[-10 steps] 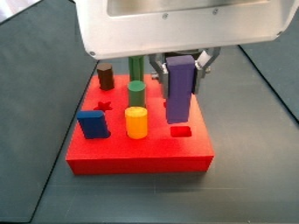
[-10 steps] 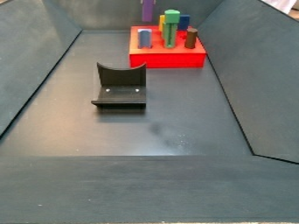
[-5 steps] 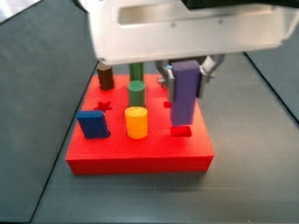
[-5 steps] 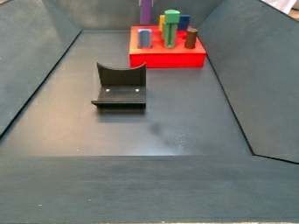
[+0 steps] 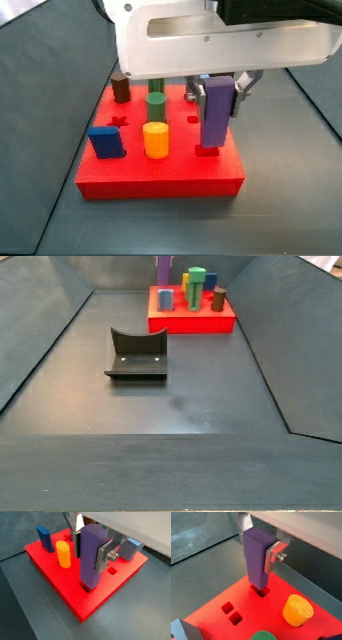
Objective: Pick up the rectangle object. Move up. Move to above the board. Insert the rectangle object.
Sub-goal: Insert the rectangle object.
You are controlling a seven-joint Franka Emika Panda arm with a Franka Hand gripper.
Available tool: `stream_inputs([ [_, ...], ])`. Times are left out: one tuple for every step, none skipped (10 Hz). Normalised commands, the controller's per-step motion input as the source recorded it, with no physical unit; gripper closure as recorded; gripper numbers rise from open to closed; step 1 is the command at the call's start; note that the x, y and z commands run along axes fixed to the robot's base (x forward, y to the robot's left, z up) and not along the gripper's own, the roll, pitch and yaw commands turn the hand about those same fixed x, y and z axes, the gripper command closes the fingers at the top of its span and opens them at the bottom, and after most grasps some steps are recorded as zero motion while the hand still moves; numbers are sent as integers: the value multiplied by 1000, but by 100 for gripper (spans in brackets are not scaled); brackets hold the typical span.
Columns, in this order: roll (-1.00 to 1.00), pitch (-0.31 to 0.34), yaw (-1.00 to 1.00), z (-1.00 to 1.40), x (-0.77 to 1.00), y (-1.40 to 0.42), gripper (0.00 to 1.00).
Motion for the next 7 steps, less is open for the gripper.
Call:
stream_inputs([
  [7, 0, -6, -80, 0, 0, 100],
  [13, -1, -17, -114, 14, 0, 100],
  [44, -7, -23, -151, 0, 0, 100],
  [49, -13, 0, -186, 0, 0, 100],
  [54, -27, 0, -251, 0, 0, 100],
  [53, -34, 0, -283, 0, 0, 100],
  [33, -40, 0, -263, 0, 0, 100],
])
